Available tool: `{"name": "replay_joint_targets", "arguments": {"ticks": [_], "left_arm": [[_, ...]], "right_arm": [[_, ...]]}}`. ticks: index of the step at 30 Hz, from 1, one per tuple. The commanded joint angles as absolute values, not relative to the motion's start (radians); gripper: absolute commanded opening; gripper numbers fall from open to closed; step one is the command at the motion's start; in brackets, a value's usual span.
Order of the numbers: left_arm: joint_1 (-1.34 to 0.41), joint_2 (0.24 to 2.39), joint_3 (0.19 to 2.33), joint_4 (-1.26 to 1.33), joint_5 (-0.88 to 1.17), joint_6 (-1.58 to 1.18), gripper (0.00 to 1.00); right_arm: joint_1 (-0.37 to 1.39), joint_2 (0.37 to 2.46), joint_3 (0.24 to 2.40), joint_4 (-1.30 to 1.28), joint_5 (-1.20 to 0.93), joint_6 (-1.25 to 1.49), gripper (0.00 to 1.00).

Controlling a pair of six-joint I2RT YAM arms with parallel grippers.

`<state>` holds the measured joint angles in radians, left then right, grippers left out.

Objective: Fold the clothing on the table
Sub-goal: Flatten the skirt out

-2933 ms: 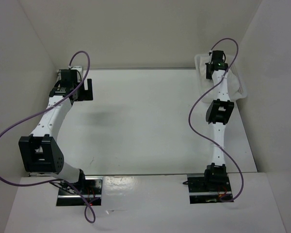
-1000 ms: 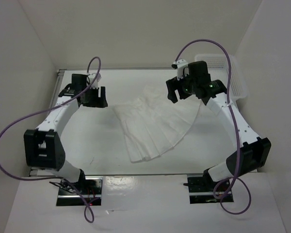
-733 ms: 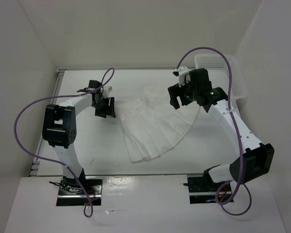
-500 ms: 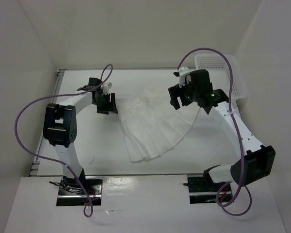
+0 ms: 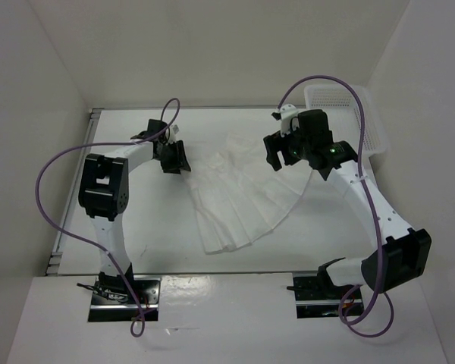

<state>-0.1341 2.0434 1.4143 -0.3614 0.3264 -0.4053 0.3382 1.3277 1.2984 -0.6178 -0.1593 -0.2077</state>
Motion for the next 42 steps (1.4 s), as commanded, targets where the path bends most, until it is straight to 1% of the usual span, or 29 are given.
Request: {"name": "replay_joint_targets", "arguments": {"ticks": [1, 2, 3, 5, 6, 7, 11, 13, 15, 16, 19, 21, 25, 26, 27, 28, 31, 36, 38, 39, 40, 41, 42], "left_arm": [[-0.155, 2.108, 1.439, -0.371, 0.29, -0.437, 0.54], [-0.155, 2.117, 1.448, -0.399, 0.27, -0.425, 0.38], [-0.155, 2.117, 1.448, -0.411, 0.27, -0.416, 0.28], [-0.155, 2.126, 1.5, -0.46, 0.197, -0.376, 0.09], [-0.155, 2.135, 1.514, -0.472, 0.164, -0.359, 0.01], [-0.155, 2.135, 1.526, -0.482, 0.1, -0.341, 0.0], [-0.118, 2.115, 1.577, -0.491, -0.029, -0.227, 0.0], [-0.118, 2.115, 1.61, -0.509, -0.057, -0.147, 0.0], [-0.118, 2.115, 1.62, -0.52, -0.072, -0.088, 0.0], [-0.118, 2.115, 1.62, -0.52, -0.072, -0.075, 0.0], [-0.144, 2.105, 1.605, -0.508, -0.072, -0.002, 0.0], [-0.158, 2.096, 1.576, -0.485, -0.09, 0.026, 0.0], [-0.192, 2.066, 1.534, -0.462, -0.091, 0.069, 0.0], [-0.192, 2.066, 1.525, -0.462, -0.08, 0.08, 0.0], [-0.192, 2.051, 1.516, -0.448, -0.08, 0.08, 0.0], [-0.201, 2.051, 1.516, -0.448, -0.08, 0.08, 0.0], [-0.21, 2.023, 1.497, -0.448, -0.057, 0.08, 0.0], [-0.228, 1.964, 1.473, -0.448, 0.0, 0.089, 0.0], [-0.239, 1.953, 1.445, -0.437, -0.015, 0.089, 0.0], [-0.248, 1.953, 1.445, -0.437, -0.015, 0.089, 0.0], [-0.258, 1.953, 1.434, -0.437, -0.015, 0.089, 0.0], [-0.258, 1.953, 1.434, -0.437, -0.015, 0.089, 0.0], [-0.258, 1.953, 1.434, -0.437, -0.015, 0.089, 0.0]], "right_arm": [[0.345, 1.301, 1.287, -0.542, -0.138, -0.218, 0.85], [0.345, 1.31, 1.287, -0.541, -0.127, -0.218, 0.85], [0.345, 1.322, 1.287, -0.541, -0.127, -0.218, 0.85], [0.345, 1.367, 1.314, -0.541, -0.127, -0.227, 0.85], [0.345, 1.387, 1.325, -0.541, -0.127, -0.227, 0.85], [0.345, 1.406, 1.336, -0.541, -0.117, -0.227, 0.85], [0.39, 1.549, 1.414, -0.541, -0.062, -0.261, 0.85], [0.422, 1.612, 1.451, -0.518, -0.026, -0.274, 0.85], [0.443, 1.722, 1.517, -0.485, 0.024, -0.32, 0.85], [0.452, 1.762, 1.541, -0.474, 0.046, -0.331, 0.84], [0.462, 1.925, 1.697, -0.465, 0.058, -0.38, 0.81], [0.462, 2.024, 1.761, -0.465, 0.029, -0.426, 0.8], [0.462, 2.134, 1.896, -0.443, -0.028, -0.479, 0.8], [0.453, 2.155, 1.922, -0.443, -0.07, -0.491, 0.8], [0.453, 2.18, 1.954, -0.462, -0.092, -0.491, 0.8], [0.453, 2.239, 2.033, -0.48, -0.104, -0.5, 0.8], [0.433, 2.356, 2.187, -0.551, -0.158, -0.48, 0.74], [0.408, 2.488, 2.353, -0.615, -0.189, -0.48, 0.74], [0.387, 2.545, 2.486, -0.667, -0.201, -0.48, 0.74], [0.387, 2.613, 2.544, -0.742, -0.215, -0.48, 0.74], [0.362, 2.766, 2.921, -0.908, -0.26, -0.471, 0.74], [0.362, 2.767, 2.925, -0.91, -0.261, -0.471, 0.74], [0.353, 2.896, 3.085, -0.976, -0.279, -0.459, 0.74]]}}
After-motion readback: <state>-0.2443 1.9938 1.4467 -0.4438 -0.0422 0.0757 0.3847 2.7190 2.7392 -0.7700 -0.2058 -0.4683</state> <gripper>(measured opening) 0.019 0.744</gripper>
